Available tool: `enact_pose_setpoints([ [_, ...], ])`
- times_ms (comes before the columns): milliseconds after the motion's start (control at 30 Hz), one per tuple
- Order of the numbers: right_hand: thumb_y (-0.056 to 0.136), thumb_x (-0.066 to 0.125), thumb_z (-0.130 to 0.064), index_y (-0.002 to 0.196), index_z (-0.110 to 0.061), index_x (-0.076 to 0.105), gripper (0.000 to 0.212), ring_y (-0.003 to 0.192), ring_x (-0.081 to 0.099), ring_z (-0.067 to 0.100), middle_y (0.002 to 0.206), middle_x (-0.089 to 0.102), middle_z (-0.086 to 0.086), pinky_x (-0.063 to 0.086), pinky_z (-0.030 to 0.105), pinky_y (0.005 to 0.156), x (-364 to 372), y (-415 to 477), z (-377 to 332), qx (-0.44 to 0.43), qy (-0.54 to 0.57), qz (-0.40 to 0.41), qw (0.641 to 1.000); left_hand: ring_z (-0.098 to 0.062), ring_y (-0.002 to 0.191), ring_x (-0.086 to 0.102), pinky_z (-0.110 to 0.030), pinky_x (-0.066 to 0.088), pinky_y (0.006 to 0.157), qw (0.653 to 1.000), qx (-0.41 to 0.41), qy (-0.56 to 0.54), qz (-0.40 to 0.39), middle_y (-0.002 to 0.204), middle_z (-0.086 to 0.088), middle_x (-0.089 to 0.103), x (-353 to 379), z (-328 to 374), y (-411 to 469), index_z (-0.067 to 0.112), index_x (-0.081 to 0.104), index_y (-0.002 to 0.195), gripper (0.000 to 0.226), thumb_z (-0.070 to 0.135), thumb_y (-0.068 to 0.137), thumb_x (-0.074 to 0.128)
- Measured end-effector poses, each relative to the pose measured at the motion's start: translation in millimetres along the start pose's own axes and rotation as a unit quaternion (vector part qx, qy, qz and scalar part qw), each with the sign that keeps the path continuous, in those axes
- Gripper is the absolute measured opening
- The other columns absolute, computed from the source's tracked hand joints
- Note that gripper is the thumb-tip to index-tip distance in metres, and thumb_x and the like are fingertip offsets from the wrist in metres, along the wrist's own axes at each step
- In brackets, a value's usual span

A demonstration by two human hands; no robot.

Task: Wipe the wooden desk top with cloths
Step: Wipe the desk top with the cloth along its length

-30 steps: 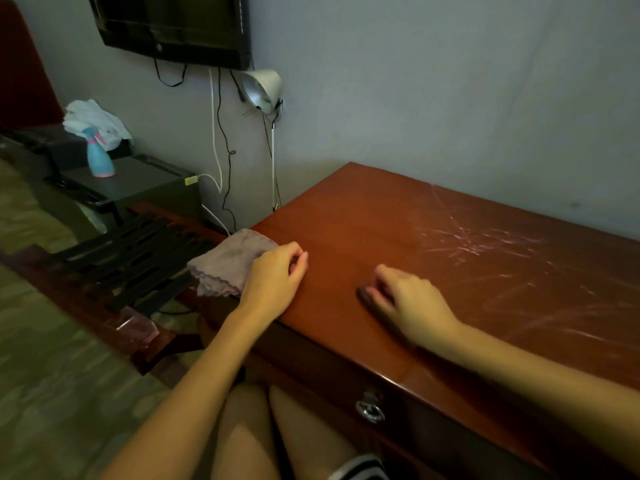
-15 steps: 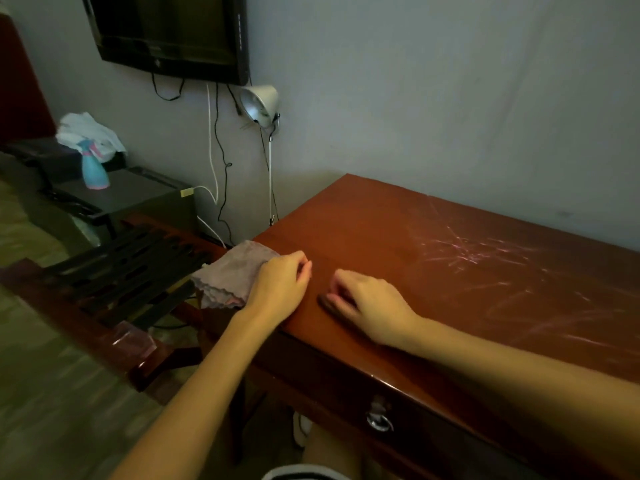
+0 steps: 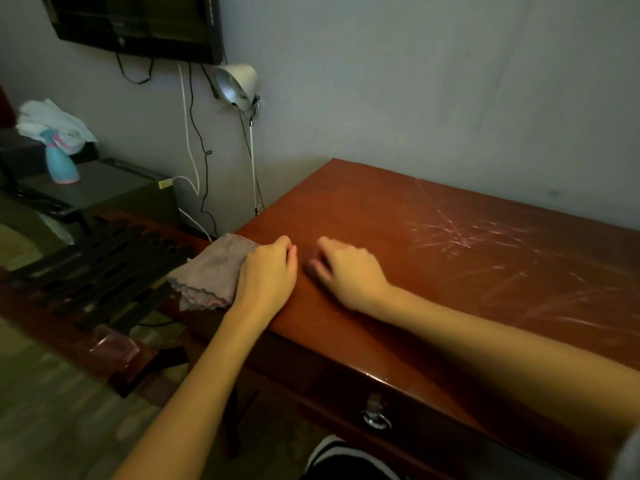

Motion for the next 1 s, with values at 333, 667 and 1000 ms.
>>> enact_pose_setpoints([
  [333, 0.097, 0.044, -0.040, 0.097, -0.021, 0.048, 0.019, 0.088, 0.060, 0.027, 0.101, 0.060, 0.001, 0.040, 0.033, 0.065, -30.8, -47.6, 44.7, -0.052, 0.032, -0.050, 0.997, -0.021, 0.051, 0.051, -0.030, 0.037, 0.043, 0.998, 0.005, 0.056, 0.006, 0.062, -0.006, 0.055, 5.5, 2.8, -0.3, 0.008, 0.056, 0.082, 0.021, 0.017, 0.097, 0.046],
  [667, 0.096, 0.045, -0.035, 0.115, -0.014, 0.049, 0.029, 0.087, 0.063, 0.035, 0.109, 0.059, 0.009, 0.039, 0.035, 0.061, -5.0, -39.3, -30.5, -0.050, 0.014, 0.006, 0.999, -0.031, 0.057, 0.056, -0.039, 0.044, 0.050, 0.999, -0.002, 0.052, -0.002, 0.065, -0.014, 0.061, 3.6, -0.6, 0.8, 0.006, 0.056, 0.082, 0.020, 0.017, 0.096, 0.048],
  [1000, 0.097, 0.041, -0.042, 0.095, -0.021, 0.043, 0.021, 0.093, 0.059, 0.032, 0.105, 0.058, 0.004, 0.044, 0.037, 0.071, -37.3, -66.1, 57.7, -0.015, 0.035, -0.051, 0.998, -0.014, 0.049, 0.051, -0.036, 0.045, 0.046, 0.999, 0.000, 0.044, -0.001, 0.060, -0.001, 0.055, 1.3, 2.7, -3.1, 0.011, 0.059, 0.083, 0.019, 0.019, 0.097, 0.048],
])
Point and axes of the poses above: each hand's wrist, its own y-axis towards the middle knuckle, its own x-axis out of the palm, z = x × y, the point moved 4 cm from there along y, towards the middle knuckle
